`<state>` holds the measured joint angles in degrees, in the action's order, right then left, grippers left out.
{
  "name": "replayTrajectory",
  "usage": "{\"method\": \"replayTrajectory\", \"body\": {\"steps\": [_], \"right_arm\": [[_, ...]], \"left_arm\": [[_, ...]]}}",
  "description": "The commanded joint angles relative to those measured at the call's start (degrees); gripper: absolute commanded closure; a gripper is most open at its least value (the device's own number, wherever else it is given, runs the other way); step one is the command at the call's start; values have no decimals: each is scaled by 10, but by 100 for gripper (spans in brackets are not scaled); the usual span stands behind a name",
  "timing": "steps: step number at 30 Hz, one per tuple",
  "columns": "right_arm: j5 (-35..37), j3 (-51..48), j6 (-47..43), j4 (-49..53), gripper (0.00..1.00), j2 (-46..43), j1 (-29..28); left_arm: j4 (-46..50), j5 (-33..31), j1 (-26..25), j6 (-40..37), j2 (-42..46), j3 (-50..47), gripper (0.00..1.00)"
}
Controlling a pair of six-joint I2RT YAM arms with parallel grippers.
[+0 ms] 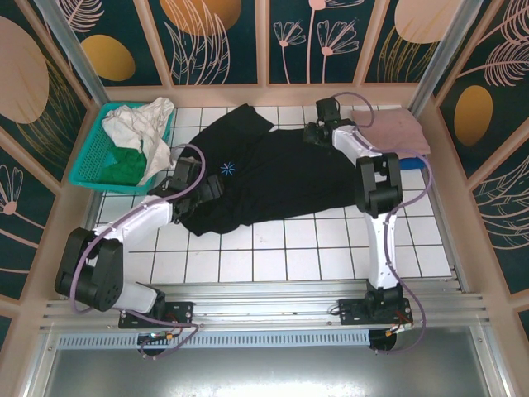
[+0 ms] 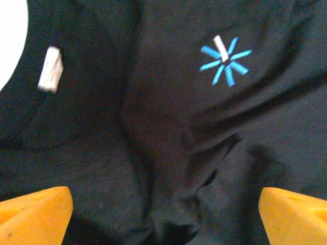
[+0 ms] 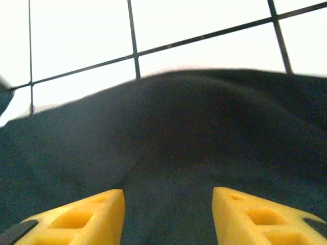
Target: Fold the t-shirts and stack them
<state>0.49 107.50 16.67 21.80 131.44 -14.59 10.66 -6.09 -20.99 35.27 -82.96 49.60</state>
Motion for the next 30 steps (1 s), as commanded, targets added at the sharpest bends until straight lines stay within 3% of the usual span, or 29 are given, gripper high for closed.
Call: {"method": "replayTrajectory", "body": {"steps": [1,4,7,10,15,19,27,30], "right_arm": [[17,-130,-8,-15,47,-148,-28],[13,-282,17,-58,45,-238,-38],[61,-395,40,-68,44,-311,-42],[96,-459,46,-58,42,-353,-30],[77,-497,40,-84,42,-349,1],[75,-473,39,-93,43,-308,8],[82,-447,49,-81,52,-254,10],[96,-445,49,-68,70,-258,10]], "left_arm": [[-11,12,2,-44,-72,99,5],[4,12,3,-63,-191,212,6],[24,8,2,-68,-299,328,7],[53,-3,2,-73,-391,438,6],[118,-35,6,-75,-520,593,6],[125,-46,22,-60,-548,603,6],[65,-27,69,-38,-496,477,6],[62,-19,72,-41,-491,475,6]]}}
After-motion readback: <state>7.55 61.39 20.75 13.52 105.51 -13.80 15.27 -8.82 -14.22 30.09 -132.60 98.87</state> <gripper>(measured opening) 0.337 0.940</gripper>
